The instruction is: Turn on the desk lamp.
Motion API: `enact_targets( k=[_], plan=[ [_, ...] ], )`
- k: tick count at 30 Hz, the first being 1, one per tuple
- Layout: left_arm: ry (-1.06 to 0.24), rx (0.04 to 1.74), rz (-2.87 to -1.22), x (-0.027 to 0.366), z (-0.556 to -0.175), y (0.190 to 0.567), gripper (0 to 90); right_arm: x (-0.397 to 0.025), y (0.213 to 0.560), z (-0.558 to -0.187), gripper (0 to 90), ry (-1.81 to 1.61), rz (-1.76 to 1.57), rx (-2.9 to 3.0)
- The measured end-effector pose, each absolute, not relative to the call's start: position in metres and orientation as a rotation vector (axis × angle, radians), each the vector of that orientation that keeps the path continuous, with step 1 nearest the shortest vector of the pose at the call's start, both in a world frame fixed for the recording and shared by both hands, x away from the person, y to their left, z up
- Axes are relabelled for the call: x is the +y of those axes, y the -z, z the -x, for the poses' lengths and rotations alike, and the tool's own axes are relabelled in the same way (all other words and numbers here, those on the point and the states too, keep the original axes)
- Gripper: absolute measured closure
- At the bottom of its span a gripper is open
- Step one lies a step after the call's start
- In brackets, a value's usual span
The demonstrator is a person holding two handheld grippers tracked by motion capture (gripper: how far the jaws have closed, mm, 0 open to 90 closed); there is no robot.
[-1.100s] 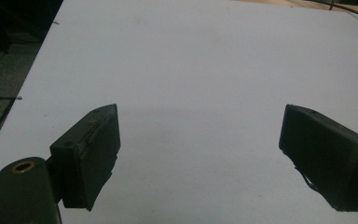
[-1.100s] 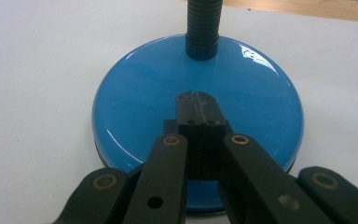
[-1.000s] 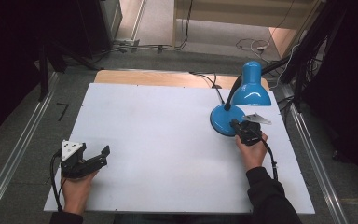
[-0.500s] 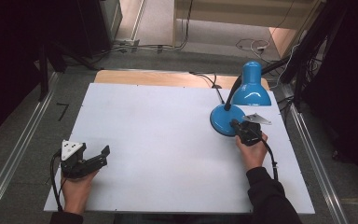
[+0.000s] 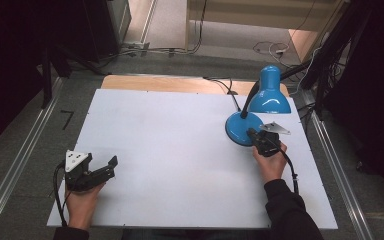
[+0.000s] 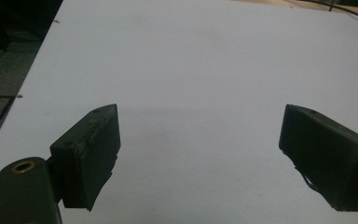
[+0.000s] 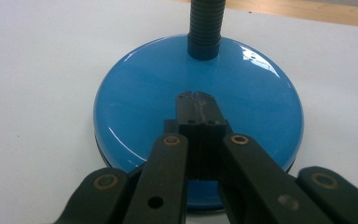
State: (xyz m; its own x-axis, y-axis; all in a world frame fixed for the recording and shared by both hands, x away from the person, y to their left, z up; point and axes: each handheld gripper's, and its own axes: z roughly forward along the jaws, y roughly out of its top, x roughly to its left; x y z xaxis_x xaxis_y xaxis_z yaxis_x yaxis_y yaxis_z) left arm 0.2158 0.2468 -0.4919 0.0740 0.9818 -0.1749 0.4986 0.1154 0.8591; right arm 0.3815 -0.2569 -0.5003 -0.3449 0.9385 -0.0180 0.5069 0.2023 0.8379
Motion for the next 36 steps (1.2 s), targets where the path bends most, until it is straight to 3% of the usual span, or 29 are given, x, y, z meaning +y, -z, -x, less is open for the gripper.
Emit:
enact_targets(
  k=[27,29,36],
  plan=[
    [-0.717,1.544,-1.504,0.246,-0.216,0.491,13.0,-0.268,0.491,-0.378,87.5,-1.100,-1.418,1.953],
    [-0.716,1.541,-1.502,0.246,-0.217,0.492,13.0,-0.268,0.486,-0.374,78.5,-1.127,-1.414,1.964],
    [-0.715,1.539,-1.505,0.245,-0.217,0.491,13.0,-0.273,0.482,-0.369,64.7,-1.149,-1.436,1.975]
  ],
)
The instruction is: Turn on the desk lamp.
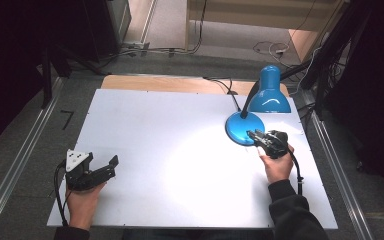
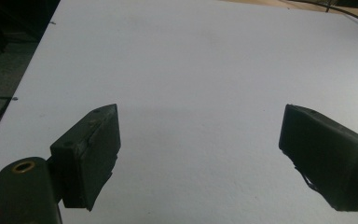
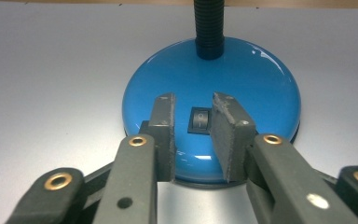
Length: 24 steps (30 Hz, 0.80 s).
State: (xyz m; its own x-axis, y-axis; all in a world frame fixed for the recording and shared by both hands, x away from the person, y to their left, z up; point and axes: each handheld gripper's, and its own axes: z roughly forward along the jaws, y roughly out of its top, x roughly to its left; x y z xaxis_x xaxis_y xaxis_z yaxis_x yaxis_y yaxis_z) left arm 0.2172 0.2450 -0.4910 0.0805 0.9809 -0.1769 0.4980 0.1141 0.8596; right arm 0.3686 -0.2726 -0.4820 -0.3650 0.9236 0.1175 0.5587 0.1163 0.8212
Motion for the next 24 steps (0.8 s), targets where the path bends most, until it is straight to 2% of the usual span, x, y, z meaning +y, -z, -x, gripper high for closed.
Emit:
enact_targets(
  k=[2,3,4,5,6,9,15,16,24],
  plan=[
    [-0.714,1.539,-1.504,0.245,-0.217,0.491,13.0,-0.273,0.482,-0.367,55.8,-1.152,-1.438,1.986],
    [-0.714,1.539,-1.505,0.245,-0.217,0.491,13.0,-0.273,0.482,-0.367,55.8,-1.152,-1.438,1.986],
    [-0.714,1.540,-1.503,0.245,-0.218,0.491,13.0,-0.274,0.483,-0.366,48.9,-1.143,-1.442,1.991],
    [-0.714,1.540,-1.503,0.245,-0.218,0.491,13.0,-0.274,0.483,-0.366,48.9,-1.143,-1.442,1.991],
    [-0.713,1.540,-1.503,0.245,-0.218,0.491,13.0,-0.275,0.485,-0.365,44.0,-1.137,-1.453,1.992],
    [-0.716,1.534,-1.505,0.244,-0.217,0.490,13.0,-0.276,0.485,-0.362,38.0,-1.114,-1.454,1.996],
    [-0.715,1.530,-1.504,0.245,-0.217,0.490,13.1,-0.279,0.482,-0.352,32.3,-1.119,-1.441,2.000],
    [-0.715,1.530,-1.505,0.245,-0.217,0.490,13.0,-0.280,0.481,-0.351,28.9,-1.112,-1.435,2.006],
    [-0.715,1.530,-1.503,0.245,-0.217,0.490,13.0,-0.291,0.481,-0.341,25.2,-1.094,-1.457,2.014]
  ],
)
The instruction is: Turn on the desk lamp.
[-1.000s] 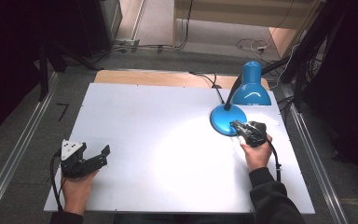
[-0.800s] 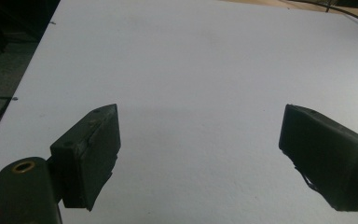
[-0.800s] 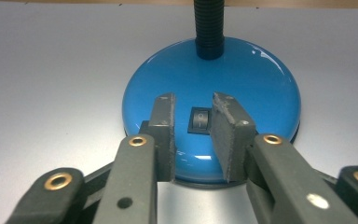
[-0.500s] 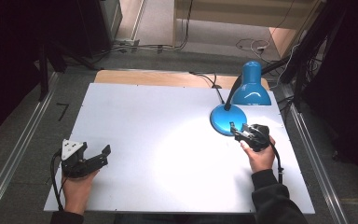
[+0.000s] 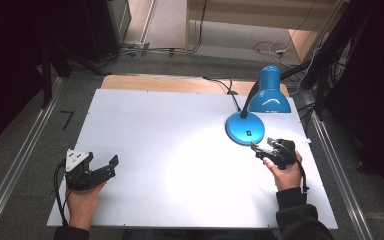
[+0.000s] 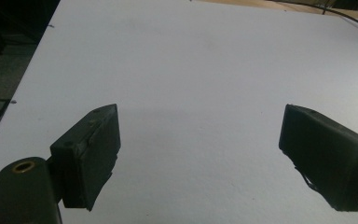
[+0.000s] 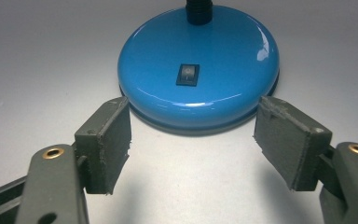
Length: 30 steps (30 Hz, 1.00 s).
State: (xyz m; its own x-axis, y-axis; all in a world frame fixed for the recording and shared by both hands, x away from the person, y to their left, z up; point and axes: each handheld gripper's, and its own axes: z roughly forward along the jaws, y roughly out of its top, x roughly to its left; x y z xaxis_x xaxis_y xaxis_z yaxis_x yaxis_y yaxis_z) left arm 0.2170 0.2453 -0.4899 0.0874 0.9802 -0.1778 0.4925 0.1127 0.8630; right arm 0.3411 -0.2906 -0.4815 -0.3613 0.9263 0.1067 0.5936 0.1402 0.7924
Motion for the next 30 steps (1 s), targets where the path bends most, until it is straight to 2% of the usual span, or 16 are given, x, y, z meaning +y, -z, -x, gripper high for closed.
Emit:
enact_targets(
  k=[15,30],
  plan=[
    [-0.678,1.591,-1.468,0.255,-0.217,0.492,13.0,-0.329,0.478,-0.300,20.1,-1.063,-1.490,1.993],
    [-0.675,1.602,-1.472,0.255,-0.216,0.493,13.0,-0.366,0.482,-0.264,19.1,-0.992,-1.555,1.946]
  ],
)
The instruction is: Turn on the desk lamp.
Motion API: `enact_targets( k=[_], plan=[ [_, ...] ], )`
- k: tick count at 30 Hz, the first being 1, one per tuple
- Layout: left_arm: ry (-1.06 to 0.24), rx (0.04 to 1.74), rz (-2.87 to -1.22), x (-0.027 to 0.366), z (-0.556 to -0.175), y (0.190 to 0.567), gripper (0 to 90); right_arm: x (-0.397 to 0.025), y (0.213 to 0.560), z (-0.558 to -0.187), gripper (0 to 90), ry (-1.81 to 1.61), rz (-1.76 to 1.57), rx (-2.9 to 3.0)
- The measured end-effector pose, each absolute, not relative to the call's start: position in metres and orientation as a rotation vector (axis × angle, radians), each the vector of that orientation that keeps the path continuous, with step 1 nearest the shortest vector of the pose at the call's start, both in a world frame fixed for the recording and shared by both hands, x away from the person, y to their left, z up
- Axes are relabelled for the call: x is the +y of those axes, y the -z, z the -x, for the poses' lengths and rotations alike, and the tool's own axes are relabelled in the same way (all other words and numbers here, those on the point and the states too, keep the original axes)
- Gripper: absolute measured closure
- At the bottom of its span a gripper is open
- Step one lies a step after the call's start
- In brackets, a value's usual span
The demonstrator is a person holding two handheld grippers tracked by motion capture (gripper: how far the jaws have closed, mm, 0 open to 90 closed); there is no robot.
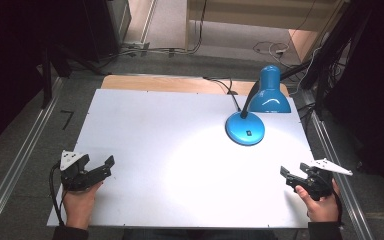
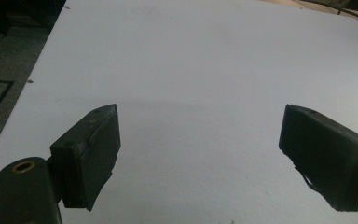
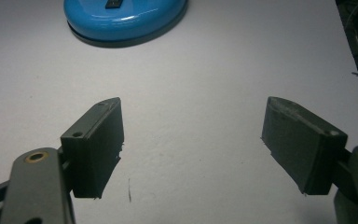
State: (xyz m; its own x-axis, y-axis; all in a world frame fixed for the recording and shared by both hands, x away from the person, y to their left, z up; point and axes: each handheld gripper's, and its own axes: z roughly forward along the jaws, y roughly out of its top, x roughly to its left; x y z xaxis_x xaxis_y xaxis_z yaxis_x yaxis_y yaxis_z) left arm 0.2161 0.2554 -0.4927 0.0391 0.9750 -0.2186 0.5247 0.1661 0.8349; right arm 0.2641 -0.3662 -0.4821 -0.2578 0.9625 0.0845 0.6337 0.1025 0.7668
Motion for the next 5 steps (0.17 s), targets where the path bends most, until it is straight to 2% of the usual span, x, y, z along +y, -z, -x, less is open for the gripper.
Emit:
enact_targets(
  k=[5],
  plan=[
    [-0.673,1.602,-1.472,0.2557,-0.2163,0.4928,13.0,-0.3688,0.4833,-0.2622,18.8,-0.989,-1.562,1.948]
  ],
)
